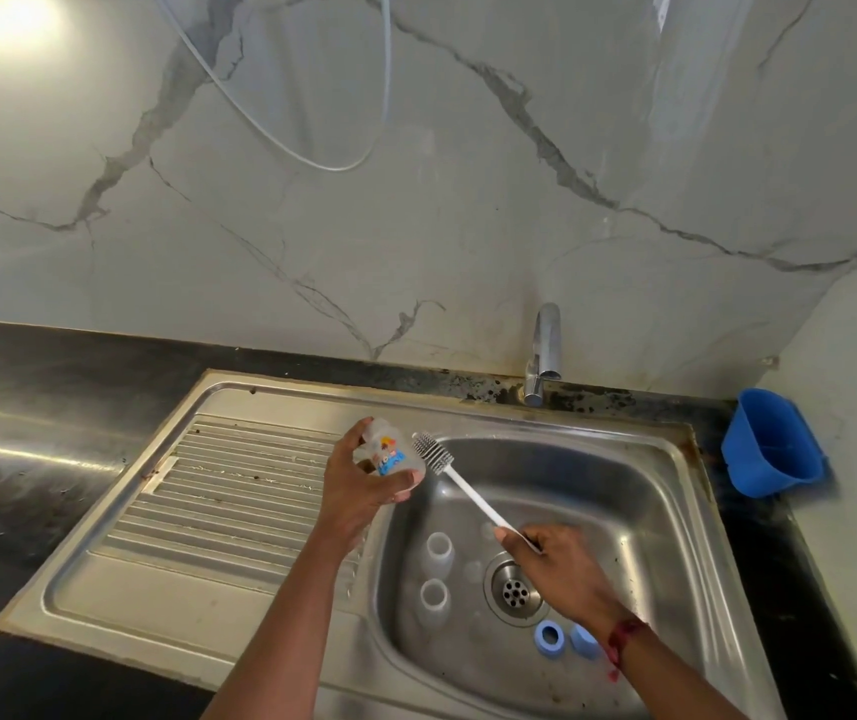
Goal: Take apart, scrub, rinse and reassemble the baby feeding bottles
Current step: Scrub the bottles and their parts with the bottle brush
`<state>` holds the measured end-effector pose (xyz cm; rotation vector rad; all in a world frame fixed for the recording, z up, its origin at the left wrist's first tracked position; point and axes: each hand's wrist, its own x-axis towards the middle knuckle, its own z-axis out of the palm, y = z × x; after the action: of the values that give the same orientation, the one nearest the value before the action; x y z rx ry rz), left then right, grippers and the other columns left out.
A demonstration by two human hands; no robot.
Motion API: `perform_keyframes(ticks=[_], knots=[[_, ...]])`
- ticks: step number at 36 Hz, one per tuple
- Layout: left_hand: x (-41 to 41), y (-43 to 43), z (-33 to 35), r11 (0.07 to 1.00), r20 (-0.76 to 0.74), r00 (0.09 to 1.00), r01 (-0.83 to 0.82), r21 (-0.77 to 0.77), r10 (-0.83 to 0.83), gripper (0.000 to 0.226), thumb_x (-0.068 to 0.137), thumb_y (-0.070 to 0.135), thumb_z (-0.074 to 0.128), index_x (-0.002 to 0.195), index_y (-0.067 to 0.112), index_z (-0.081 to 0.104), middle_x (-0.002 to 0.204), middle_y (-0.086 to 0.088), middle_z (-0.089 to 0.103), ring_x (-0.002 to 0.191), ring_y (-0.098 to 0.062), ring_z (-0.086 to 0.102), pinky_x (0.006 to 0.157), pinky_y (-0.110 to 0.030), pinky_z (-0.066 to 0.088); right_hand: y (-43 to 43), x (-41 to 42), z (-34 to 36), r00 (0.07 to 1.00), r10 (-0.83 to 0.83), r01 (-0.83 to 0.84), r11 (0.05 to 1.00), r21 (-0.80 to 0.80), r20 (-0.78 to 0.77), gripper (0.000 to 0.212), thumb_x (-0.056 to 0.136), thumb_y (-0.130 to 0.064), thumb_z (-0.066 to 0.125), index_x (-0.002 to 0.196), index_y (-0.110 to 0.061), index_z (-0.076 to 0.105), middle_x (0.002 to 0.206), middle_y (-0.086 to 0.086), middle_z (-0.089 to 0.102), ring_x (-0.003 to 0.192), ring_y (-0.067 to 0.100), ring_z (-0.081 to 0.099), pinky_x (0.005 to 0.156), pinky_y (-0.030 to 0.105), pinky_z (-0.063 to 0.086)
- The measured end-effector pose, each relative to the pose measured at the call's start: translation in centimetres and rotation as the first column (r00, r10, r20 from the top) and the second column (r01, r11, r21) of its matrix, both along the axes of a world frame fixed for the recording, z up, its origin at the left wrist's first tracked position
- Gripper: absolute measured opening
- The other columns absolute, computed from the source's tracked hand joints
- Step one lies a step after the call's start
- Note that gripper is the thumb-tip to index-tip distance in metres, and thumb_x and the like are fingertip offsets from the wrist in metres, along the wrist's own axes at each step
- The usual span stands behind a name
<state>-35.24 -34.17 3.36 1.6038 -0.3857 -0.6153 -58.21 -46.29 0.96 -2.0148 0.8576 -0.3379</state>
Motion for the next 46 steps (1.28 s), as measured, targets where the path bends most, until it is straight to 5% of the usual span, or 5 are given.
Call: perform_keyframes(ticks=[9, 18, 27, 36, 46], knots=[[-1.7, -0.7, -0.4, 0.974, 0.311, 0.938, 0.088, 0.209, -0.151, 0.088, 0.056, 0.026, 0.096, 0.133, 0.024, 0.053, 0.121, 0.002, 0.054, 0.107, -0.015, 0.059, 0.068, -0.009, 0.052, -0.4, 1.2, 0.0, 0.999, -0.026, 0.027, 0.999, 0.021, -0.026, 0.053, 0.096, -0.049, 0.055, 0.057, -0.017, 0.039, 0.051, -0.001, 0.036, 0.047, 0.008, 0.031, 0.049, 0.015, 0.032], [0.4, -0.4, 0.1, 0.973, 0.399, 0.914, -0.020, 0.229, -0.076, 0.083, 0.060, 0.023, 0.095, 0.133, 0.022, 0.056, 0.120, -0.001, 0.053, 0.106, -0.013, 0.055, 0.062, -0.002, 0.048, -0.1, -0.4, -0.8, 1.000, -0.022, 0.022, 0.998, 0.057, -0.008, 0.056, 0.094, -0.042, 0.062, 0.051, -0.019, 0.036, 0.048, -0.005, 0.036, 0.048, 0.007, 0.038, 0.050, 0.016, 0.034], [-1.3, -1.4, -0.2, 0.916, 0.515, 0.786, 0.158, 0.370, -0.343, 0.095, 0.052, 0.042, 0.095, 0.134, 0.028, 0.048, 0.120, 0.005, 0.049, 0.107, -0.012, 0.054, 0.070, -0.007, 0.047, -0.4, 0.4, -0.3, 0.997, -0.066, 0.068, 0.994, 0.083, -0.027, 0.053, 0.096, -0.039, 0.060, 0.054, -0.015, 0.039, 0.049, -0.001, 0.037, 0.045, 0.007, 0.033, 0.047, 0.014, 0.032], [0.0, -0.9, -0.4, 0.984, 0.406, 0.909, 0.022, 0.179, -0.094, 0.087, 0.057, 0.021, 0.096, 0.134, 0.019, 0.055, 0.121, -0.001, 0.051, 0.105, -0.011, 0.059, 0.066, -0.012, 0.055, -0.3, -0.8, -1.4, 0.998, -0.018, 0.023, 0.996, 0.088, -0.053, 0.058, 0.095, -0.043, 0.060, 0.055, -0.003, 0.046, 0.047, -0.005, 0.037, 0.044, 0.006, 0.035, 0.048, 0.016, 0.033], [-1.0, -1.6, -1.2, 0.933, 0.415, 0.854, 0.196, 0.303, -0.314, 0.098, 0.051, 0.042, 0.094, 0.137, 0.023, 0.049, 0.121, 0.002, 0.050, 0.106, -0.017, 0.059, 0.069, -0.009, 0.053, -0.9, -0.2, -1.2, 0.996, -0.005, 0.010, 0.998, 0.058, -0.084, 0.058, 0.095, -0.042, 0.060, 0.056, -0.001, 0.047, 0.050, -0.001, 0.042, 0.047, 0.008, 0.038, 0.049, 0.017, 0.034]])
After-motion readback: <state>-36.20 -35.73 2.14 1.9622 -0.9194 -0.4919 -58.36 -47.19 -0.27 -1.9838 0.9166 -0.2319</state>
